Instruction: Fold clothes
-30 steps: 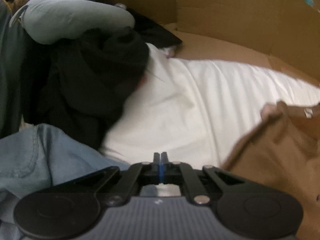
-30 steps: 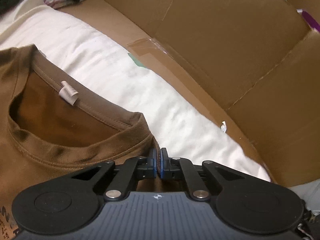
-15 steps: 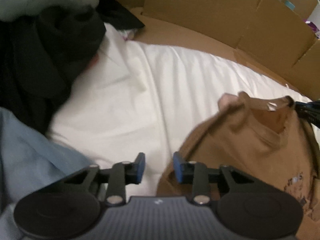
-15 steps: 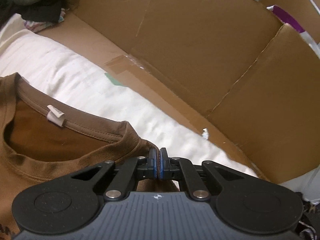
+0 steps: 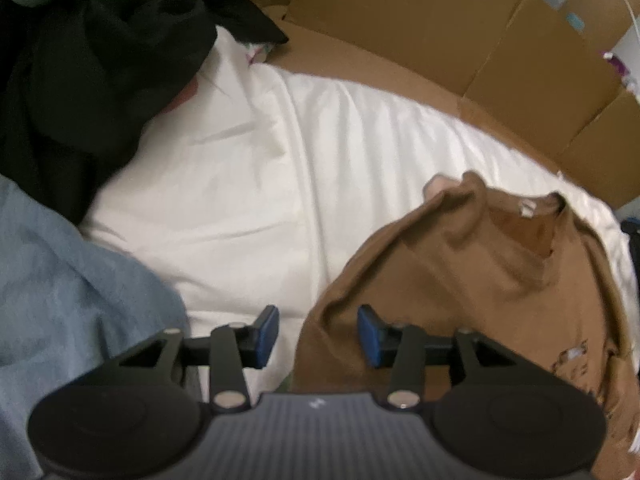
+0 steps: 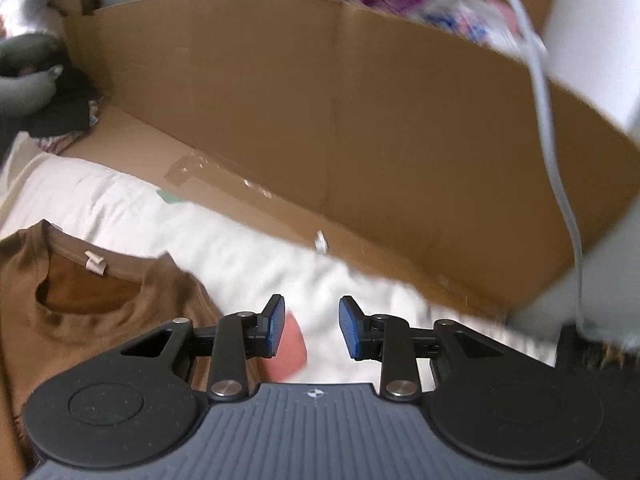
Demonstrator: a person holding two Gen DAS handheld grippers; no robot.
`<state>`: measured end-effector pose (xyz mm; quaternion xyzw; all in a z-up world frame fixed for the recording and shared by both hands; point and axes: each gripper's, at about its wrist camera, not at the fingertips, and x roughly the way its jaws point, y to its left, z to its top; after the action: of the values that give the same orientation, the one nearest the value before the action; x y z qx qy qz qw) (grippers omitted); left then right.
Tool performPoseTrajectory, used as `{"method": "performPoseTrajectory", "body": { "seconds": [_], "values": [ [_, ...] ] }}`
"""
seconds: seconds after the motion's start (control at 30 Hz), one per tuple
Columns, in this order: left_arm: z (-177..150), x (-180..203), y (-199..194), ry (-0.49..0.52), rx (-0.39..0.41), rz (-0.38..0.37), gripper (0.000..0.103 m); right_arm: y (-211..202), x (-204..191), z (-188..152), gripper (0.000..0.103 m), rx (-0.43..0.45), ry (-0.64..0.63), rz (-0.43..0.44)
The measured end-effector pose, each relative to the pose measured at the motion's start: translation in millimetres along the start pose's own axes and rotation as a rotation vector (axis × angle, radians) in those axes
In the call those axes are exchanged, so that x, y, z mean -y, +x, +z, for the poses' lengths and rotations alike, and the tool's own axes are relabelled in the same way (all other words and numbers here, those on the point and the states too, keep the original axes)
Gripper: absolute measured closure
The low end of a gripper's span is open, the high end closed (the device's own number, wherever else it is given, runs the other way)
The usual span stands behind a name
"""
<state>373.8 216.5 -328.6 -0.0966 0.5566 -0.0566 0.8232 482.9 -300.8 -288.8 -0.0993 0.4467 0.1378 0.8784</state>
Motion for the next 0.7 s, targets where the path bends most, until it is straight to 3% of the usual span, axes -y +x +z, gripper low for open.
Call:
{"method": "performPoseTrajectory", "body": {
  "seconds": [0.2, 0.37, 0.7],
  "values": [
    [-14, 1, 9, 0.017, -0.019, 0.002, 0.058, 14, 4, -43, 0.066, -0.099, -0.010, 0.059],
    [-18, -3, 12, -0.023, -0.010, -0.027, 0.060, 22, 5, -65, 0.066, -0.113, 0.029, 0.093],
    [-16, -12, 13, -0.117, 0.007, -0.083, 0.062, 17, -8, -66, 0.067, -0.156, 0.008, 0.186]
  ]
}}
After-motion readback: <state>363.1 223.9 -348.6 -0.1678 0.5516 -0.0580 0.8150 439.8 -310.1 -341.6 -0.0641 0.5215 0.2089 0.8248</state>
